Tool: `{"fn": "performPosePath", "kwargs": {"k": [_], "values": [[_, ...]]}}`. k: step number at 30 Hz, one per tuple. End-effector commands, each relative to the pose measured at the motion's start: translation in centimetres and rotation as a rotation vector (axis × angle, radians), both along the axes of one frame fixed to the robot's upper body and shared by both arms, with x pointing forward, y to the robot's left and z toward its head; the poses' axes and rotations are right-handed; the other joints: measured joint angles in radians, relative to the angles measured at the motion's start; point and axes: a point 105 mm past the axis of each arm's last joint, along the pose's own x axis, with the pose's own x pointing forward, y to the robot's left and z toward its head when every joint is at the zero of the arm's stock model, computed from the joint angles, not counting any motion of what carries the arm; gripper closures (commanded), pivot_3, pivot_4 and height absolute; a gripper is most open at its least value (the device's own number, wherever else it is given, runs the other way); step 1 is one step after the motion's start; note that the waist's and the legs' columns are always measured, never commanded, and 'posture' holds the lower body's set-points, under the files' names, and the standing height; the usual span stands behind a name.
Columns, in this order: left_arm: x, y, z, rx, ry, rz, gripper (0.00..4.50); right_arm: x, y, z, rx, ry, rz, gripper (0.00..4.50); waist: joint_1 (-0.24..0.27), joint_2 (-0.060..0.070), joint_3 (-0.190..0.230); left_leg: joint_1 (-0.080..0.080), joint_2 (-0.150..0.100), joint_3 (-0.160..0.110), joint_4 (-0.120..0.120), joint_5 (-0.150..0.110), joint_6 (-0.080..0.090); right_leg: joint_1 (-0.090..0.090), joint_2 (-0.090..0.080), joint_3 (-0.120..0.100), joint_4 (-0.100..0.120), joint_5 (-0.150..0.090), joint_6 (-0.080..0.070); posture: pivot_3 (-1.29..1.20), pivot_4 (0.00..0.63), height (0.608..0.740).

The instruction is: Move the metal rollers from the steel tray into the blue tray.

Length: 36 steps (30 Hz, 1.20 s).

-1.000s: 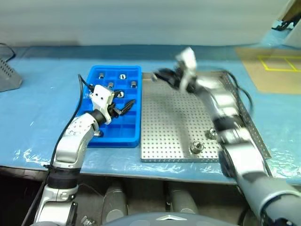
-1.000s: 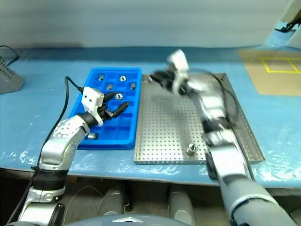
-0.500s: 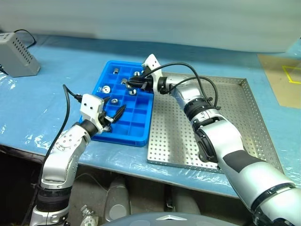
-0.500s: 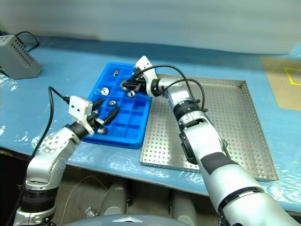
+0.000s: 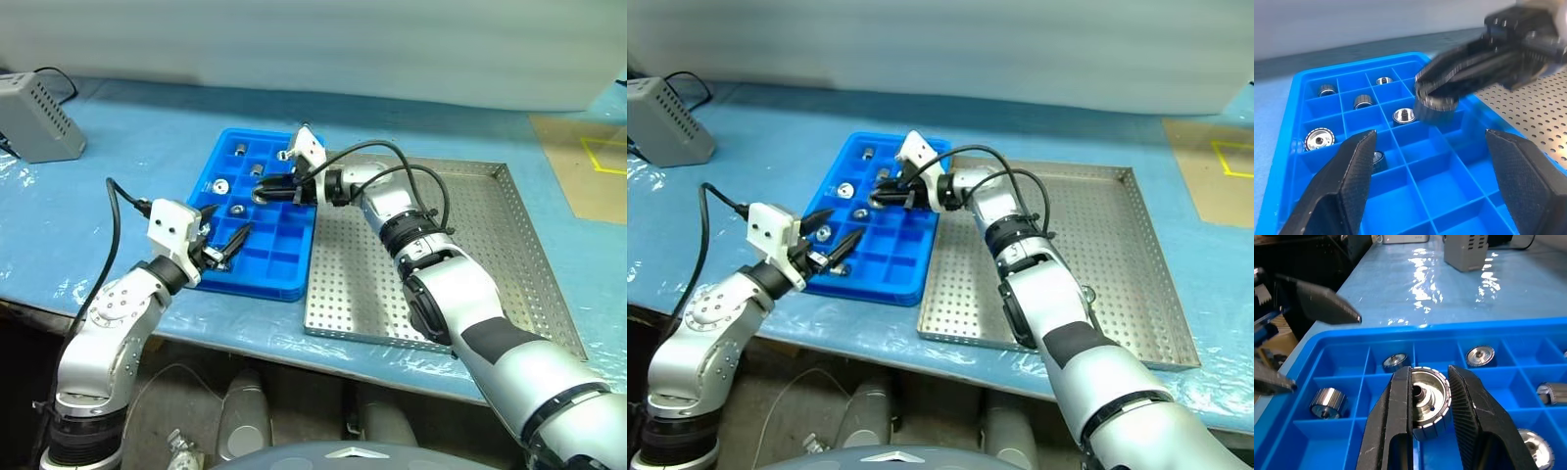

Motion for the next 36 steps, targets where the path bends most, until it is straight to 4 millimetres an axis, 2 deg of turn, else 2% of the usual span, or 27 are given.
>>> {"fn": "performPosePath", "kwargs": {"k": [1,4,13,16,21,23,27,31,36], "values": [[-0.2,-0.1,2.1,0.002,-0.051,-0.008,0.76,-0.6,0.9,0.8,0.005,-0.054,0.046,3.82,0.001,0.0,0.0,0.0,0.0,0.0,0.0,0.0,0.0,0.0,0.0,0.0,0.0,0.0,0.0,0.18,0.15,0.74],[-0.2,-0.8,2.9,0.001,-0.052,-0.01,0.76,-1.0,1.1,-1.0,-0.062,-0.054,0.063,3.82,0.001,0.0,0.0,0.0,0.0,0.0,0.0,0.0,0.0,0.0,0.001,0.0,0.0,-0.001,-0.001,0.18,0.15,0.74],[1.0,-0.8,3.5,-0.005,-0.034,0.004,0.76,-1.9,0.9,-3.2,-0.119,-0.018,0.1,3.82,0.001,0.0,0.0,0.0,0.001,0.0,0.0,0.001,-0.002,0.0,0.001,0.0,0.001,-0.001,-0.001,0.19,0.15,0.74],[1.6,-0.7,3.5,-0.004,-0.03,0.004,0.76,-1.7,0.7,-3.1,-0.103,-0.013,0.083,2.87,0.002,0.0,0.0,0.0,0.001,0.0,0.0,0.001,-0.002,0.0,0.001,0.0,0.001,-0.001,-0.001,0.18,0.15,0.74],[1.4,-1.5,2.6,-0.022,-0.028,-0.03,0.76,-1.5,0.3,-2.5,-0.066,-0.019,0.064,1.23,0.002,0.0,0.0,0.0,0.001,0.0,0.0,0.001,-0.002,0.0,0.001,0.0,0.0,-0.001,-0.001,0.16,0.15,0.74],[1.7,-1.5,1.9,-0.034,-0.022,-0.047,0.76,-1.3,-0.2,-1.8,-0.033,-0.019,0.054,1.23,0.001,0.0,0.0,0.0,0.001,0.0,0.0,0.002,-0.002,0.0,0.001,0.0,0.0,-0.001,-0.001,0.13,0.15,0.74],[2.0,-1.7,0.1,-0.069,-0.014,-0.106,0.76,-0.9,-2.2,-0.5,0.025,-0.023,0.029,1.23,-0.001,0.0,0.0,0.001,0.002,0.0,0.0,0.002,-0.002,0.001,0.002,0.0,0.001,-0.001,-0.001,0.05,0.15,0.74],[2.1,-2.8,-1.5,-0.085,-0.006,-0.197,0.76,-0.5,-5.7,0.2,0.033,-0.055,-0.043,1.23,-0.003,0.0,0.0,0.002,0.001,0.0,0.001,0.002,-0.002,0.003,0.001,0.0,0.0,0.0,-0.001,-0.08,0.15,0.74],[2.8,-6.4,-2.3,-0.085,0.002,-0.334,0.76,-0.8,-11.5,1.0,0.016,-0.084,-0.175,1.23,-0.008,0.0,0.0,0.003,0.001,0.001,0.003,0.002,-0.002,0.004,0.002,0.002,0.0,0.0,-0.001,-0.19,0.15,0.74]]}}
